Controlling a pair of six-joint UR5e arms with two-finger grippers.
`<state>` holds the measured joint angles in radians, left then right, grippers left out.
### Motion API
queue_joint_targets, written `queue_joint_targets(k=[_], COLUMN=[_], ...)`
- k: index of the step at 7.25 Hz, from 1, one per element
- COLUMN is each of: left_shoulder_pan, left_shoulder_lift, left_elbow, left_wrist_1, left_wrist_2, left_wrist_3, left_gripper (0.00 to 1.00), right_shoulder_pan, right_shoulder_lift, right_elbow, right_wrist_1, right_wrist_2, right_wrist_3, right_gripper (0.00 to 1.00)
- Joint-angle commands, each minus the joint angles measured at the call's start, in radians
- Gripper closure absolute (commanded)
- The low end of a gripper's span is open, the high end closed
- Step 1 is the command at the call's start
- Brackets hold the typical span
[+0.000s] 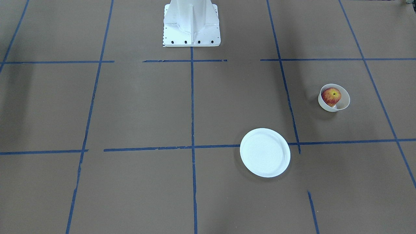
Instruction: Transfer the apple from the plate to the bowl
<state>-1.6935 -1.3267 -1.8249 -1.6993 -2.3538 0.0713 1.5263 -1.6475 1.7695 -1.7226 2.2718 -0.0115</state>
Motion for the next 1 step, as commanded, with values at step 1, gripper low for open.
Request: queue_joint_targets(k=[1], left_shoulder_pan=[0.0], left_shoulder_lift=[-0.011], left_elbow=[0.003], left_wrist_1=[0.001], left_wrist_2=[0.001], left_wrist_3=[0.001], left_gripper=[0.0], right_shoulder_pan=[0.0], right_shoulder_lift=[0.0], right_elbow=[0.001], right_wrist_1=[0.0], right_wrist_2=[0.0], right_wrist_3=[0.001], right_gripper=[0.0])
